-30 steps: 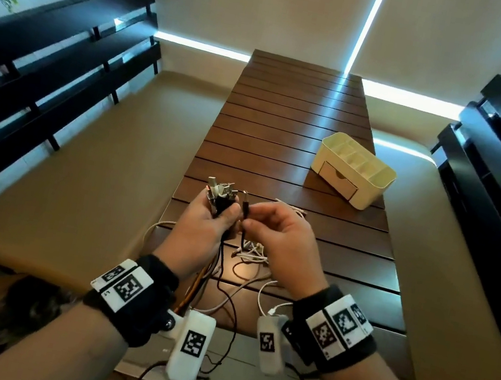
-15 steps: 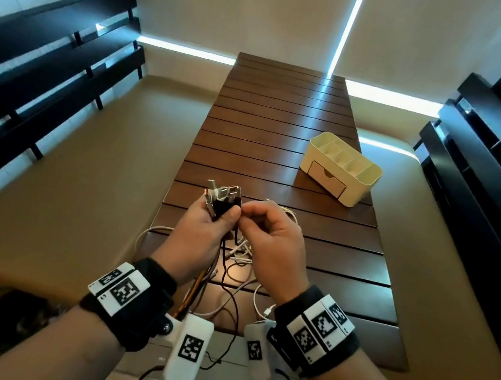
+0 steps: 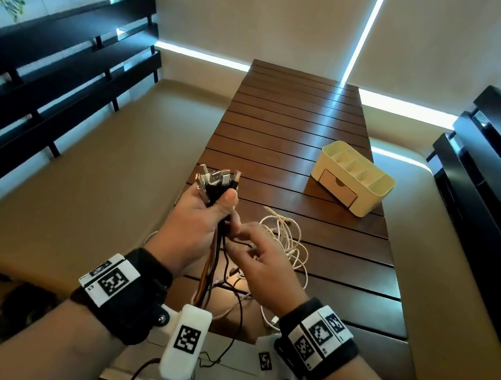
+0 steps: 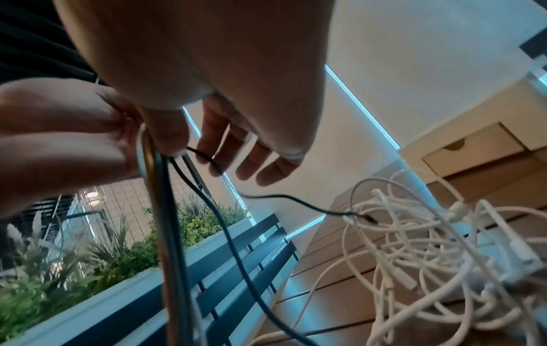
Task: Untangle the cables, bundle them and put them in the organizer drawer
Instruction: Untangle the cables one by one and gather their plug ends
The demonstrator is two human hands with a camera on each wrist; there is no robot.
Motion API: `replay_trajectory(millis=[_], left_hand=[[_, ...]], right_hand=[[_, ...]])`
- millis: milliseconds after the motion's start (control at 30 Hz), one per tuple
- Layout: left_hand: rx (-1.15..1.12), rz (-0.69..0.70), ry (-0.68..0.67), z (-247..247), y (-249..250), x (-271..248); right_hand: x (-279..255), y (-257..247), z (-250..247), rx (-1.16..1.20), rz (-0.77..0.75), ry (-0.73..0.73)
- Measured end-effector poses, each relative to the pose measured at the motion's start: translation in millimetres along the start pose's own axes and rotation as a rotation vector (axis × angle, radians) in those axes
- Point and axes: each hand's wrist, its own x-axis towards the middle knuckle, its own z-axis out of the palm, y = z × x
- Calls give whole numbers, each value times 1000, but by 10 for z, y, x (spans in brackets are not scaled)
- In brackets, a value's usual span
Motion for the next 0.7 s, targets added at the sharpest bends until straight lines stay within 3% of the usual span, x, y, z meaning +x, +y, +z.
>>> replay_trajectory(millis=[167, 233, 300, 367, 433, 567, 700], left_hand=[[-105, 48, -29, -11, 179, -37], [-119, 79, -44, -11, 286, -58], [-156, 120, -52, -44, 431, -67], [-161, 164, -56, -104, 563, -66], [-86, 200, -34, -178, 603, -51], [25, 138, 36, -267, 451, -50], [59, 92, 85, -320, 369, -52]], right_hand=[[162, 116, -60, -394, -215, 25], [219, 248, -119, -509, -147, -6], [256, 447, -226, -590, 26, -13], [245, 595, -372, -570, 220, 29], [225, 619, -491, -485, 270, 93], [266, 404, -615, -269, 133, 183], [206, 259, -710, -235, 78, 78]])
